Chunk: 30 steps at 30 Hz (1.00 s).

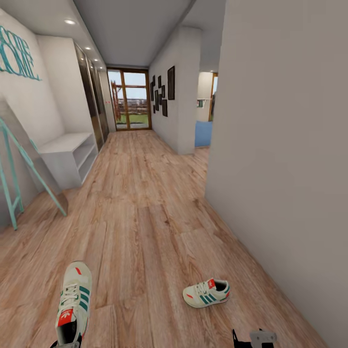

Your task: Pick up the two gym shoes and the two sandals from the corridor floor and place them onto the hallstand (shoe rack) in the corridor, making sure they are on the rack and not on the floor. Arrange them so the two gym shoes are next to each other and the two sandals are next to each other.

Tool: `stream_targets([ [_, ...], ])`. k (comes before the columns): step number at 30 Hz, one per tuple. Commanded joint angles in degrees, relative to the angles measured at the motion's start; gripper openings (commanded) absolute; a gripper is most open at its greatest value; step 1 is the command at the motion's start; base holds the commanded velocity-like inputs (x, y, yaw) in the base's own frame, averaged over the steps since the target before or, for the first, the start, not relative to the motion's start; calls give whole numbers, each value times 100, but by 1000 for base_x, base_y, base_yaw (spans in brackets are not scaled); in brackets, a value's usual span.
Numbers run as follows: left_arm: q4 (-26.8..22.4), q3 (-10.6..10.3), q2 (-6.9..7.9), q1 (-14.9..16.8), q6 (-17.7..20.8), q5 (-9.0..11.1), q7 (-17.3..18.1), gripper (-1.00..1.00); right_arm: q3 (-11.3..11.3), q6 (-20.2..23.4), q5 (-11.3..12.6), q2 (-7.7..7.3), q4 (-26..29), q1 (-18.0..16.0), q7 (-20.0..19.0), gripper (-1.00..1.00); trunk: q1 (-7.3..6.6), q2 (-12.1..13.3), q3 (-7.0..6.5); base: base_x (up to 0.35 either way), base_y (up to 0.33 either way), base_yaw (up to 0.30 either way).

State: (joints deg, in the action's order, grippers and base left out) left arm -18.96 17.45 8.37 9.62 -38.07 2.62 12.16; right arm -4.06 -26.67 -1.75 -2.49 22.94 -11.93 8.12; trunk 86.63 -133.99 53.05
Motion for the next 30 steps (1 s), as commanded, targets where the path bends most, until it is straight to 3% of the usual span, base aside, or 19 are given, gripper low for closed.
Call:
stream_targets([
  [1,6,33,-2,7,-7,33,59,-100,-43,-5,-19,-6,-1,-2,58,100,-1,-2,5,0,0,278],
  [30,6,35,-2,4,-7,34,59,-100,-51,-5,-18,3,-2,-2,58,100,-1,-2,9,0,0,276],
])
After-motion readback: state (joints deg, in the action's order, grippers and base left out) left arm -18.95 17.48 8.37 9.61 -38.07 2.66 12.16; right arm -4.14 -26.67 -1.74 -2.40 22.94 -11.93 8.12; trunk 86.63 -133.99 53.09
